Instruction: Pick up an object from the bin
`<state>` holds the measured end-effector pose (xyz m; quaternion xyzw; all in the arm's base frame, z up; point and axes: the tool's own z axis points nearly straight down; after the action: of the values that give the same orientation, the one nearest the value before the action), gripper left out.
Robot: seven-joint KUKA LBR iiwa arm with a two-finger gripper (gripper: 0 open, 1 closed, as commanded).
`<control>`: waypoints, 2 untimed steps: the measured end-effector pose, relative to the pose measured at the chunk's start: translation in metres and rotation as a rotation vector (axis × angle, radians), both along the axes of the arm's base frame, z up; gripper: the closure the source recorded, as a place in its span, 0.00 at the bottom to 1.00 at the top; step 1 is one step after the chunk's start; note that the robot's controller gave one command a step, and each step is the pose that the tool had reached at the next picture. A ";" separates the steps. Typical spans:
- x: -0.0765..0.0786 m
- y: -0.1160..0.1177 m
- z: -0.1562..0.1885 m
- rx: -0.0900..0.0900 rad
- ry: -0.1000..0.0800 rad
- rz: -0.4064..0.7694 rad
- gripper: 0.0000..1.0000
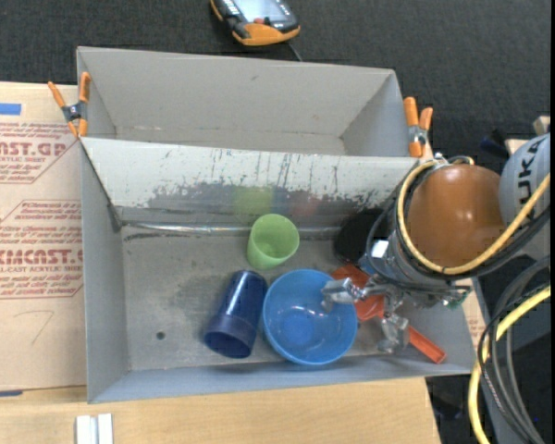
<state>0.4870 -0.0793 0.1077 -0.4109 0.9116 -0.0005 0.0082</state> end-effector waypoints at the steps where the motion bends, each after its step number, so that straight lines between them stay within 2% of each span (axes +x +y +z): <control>1: 0.005 -0.002 0.000 0.000 -0.009 -0.033 0.00; 2: 0.008 -0.002 -0.005 0.000 -0.009 -0.071 0.00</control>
Offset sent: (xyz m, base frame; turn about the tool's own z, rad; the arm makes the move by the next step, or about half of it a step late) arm 0.0108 0.0014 -0.0161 -0.1665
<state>0.4946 -0.0810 0.1032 -0.3785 0.9255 -0.0026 0.0126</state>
